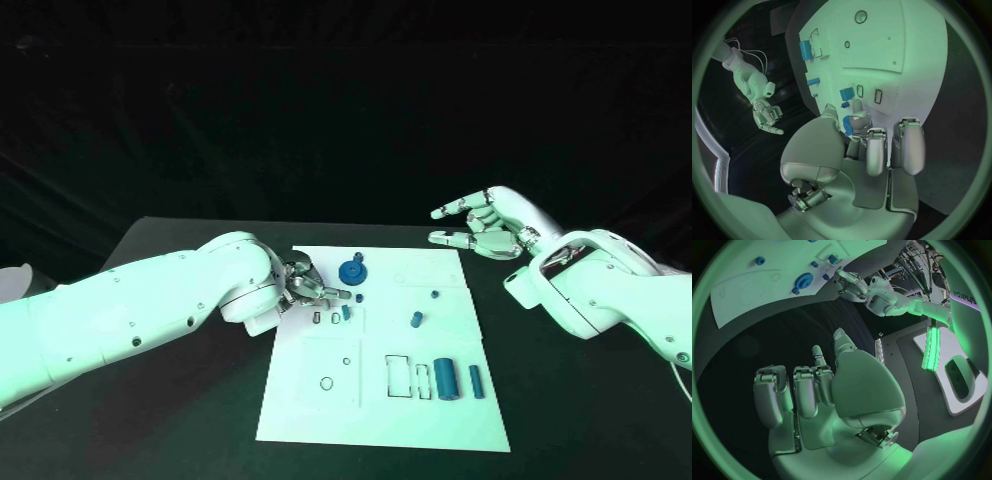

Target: Assemble the parts on the task board

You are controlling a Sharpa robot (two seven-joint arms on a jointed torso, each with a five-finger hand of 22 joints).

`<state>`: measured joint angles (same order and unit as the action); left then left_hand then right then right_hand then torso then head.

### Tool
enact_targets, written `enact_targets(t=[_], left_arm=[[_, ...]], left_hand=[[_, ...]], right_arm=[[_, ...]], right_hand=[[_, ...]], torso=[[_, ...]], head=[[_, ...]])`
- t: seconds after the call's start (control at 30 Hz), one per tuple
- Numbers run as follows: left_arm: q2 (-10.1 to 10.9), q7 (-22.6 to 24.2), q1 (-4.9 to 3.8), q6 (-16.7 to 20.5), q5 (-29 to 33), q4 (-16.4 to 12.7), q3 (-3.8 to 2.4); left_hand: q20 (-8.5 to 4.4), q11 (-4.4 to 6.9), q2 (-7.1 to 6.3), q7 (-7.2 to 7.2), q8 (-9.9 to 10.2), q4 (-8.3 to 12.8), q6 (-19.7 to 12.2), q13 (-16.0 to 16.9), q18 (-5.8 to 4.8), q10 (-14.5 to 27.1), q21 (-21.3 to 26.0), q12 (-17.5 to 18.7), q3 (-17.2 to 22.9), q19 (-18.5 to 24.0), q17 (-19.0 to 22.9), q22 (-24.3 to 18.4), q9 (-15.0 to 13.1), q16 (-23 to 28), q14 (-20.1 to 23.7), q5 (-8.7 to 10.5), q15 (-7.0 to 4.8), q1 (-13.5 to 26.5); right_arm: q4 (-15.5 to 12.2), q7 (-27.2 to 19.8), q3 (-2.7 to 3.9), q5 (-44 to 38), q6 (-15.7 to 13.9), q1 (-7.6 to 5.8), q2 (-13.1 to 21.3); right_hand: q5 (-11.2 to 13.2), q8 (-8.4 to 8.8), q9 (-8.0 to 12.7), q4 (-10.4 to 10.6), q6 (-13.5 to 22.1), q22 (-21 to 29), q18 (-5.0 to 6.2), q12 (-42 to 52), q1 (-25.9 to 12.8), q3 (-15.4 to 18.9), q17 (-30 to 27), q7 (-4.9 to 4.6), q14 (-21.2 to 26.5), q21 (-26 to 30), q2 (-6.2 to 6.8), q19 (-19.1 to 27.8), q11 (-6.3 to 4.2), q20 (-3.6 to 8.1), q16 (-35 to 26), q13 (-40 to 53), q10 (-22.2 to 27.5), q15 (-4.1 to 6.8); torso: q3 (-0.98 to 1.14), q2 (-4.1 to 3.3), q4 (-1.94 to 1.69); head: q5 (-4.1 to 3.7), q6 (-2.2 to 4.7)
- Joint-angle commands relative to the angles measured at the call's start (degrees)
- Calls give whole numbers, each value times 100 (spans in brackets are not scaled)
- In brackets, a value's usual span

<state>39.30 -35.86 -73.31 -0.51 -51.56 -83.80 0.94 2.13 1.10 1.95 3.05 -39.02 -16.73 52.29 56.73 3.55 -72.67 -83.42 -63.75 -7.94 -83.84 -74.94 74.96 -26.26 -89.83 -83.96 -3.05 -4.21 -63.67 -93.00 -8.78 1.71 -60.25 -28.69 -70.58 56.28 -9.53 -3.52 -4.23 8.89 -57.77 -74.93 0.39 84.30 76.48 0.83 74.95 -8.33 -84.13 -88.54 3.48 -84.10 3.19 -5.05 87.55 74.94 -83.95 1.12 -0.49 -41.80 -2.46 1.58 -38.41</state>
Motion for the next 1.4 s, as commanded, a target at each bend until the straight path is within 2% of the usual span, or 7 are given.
enact_targets(t=[0.03, 0.17, 0.47, 0.6, 1.0, 1.4], left_arm=[[-101, -113, -16, -333, -239, 100, -1], [-221, -122, -21, -456, -278, 225, 0], [-457, -135, -24, -609, -297, 456, 1], [-544, -147, -25, -708, -299, 557, 2], [-683, -196, -23, -899, -311, 693, 12], [-789, -203, -20, -968, -400, 745, 16]], left_hand=[[-47, 10, 72, -30, -62, 2, -9, 120, -119, -84, -50, -109, -71, -205, -1506, 354, -61, -17, -604, 27, -41, 10], [-58, 22, 94, -44, -117, 7, -23, 205, -136, -131, -99, -186, -136, -235, -1506, 441, -122, -17, -604, 26, -52, -9], [-74, 46, 161, -70, -216, 22, -36, 372, -164, -226, -181, -334, -198, -285, -1506, 591, -251, -17, -604, 6, -67, -155], [-77, 50, 210, -75, -250, 34, -70, 413, -169, -241, -198, -370, -181, -293, -1506, 621, -325, -17, -604, -110, -73, -307], [-79, 55, 197, -82, -283, 30, -64, 495, -180, -288, -227, -439, -203, -312, -1506, 676, -374, -17, -604, -127, -76, -350], [-95, 76, 271, -103, -332, 69, -94, 570, -185, -328, -243, -507, -84, -318, -1506, 709, -502, -17, -604, -169, -93, -601]], right_arm=[[20, 94, -2, -77, 159, -1, -22], [46, 102, -4, -92, 196, -1, -41], [80, 130, -8, -121, 239, 2, -81], [85, 149, -10, -124, 270, 5, -96], [113, 182, -14, -125, 338, 11, -117], [126, 170, -15, -121, 388, 23, -130]], right_hand=[[-36, -25, -5, 5, -25, -1167, 44, -37, 51, 29, 928, 19, -459, 37, -2, -397, 3, -13, -26, 1201, -347, -18], [-71, -22, -5, 44, -26, -1158, 46, -47, -24, 112, 921, 22, -458, 44, 21, -393, 1, -9, -32, 1195, -344, -14], [-84, -21, -5, 66, -25, -1156, 47, -46, -57, 148, 916, 23, -458, 45, 25, -393, 0, -8, -36, 1195, -346, -13], [-90, -20, -5, 81, -25, -1140, 51, -61, -80, 173, 902, 24, -455, 55, 30, -384, -1, -7, -44, 1188, -340, -12], [-94, -22, -6, 105, -28, -1119, 56, -85, -109, 200, 881, 26, -451, 67, 22, -372, -2, -5, -55, 1176, -330, -11], [-115, -22, -6, 118, -30, -1107, 58, -94, -112, 204, 873, 27, -449, 74, -8, -366, -3, -4, -61, 1171, -327, -10]], torso=[[-6, 0, 1], [-6, -5, 11], [-3, -6, 8], [-1, -7, 8], [-1, -6, 5], [-2, -4, 7]], head=[[7, 2], [11, -6], [-22, 10], [-21, -4], [-29, -27], [-11, -41]])
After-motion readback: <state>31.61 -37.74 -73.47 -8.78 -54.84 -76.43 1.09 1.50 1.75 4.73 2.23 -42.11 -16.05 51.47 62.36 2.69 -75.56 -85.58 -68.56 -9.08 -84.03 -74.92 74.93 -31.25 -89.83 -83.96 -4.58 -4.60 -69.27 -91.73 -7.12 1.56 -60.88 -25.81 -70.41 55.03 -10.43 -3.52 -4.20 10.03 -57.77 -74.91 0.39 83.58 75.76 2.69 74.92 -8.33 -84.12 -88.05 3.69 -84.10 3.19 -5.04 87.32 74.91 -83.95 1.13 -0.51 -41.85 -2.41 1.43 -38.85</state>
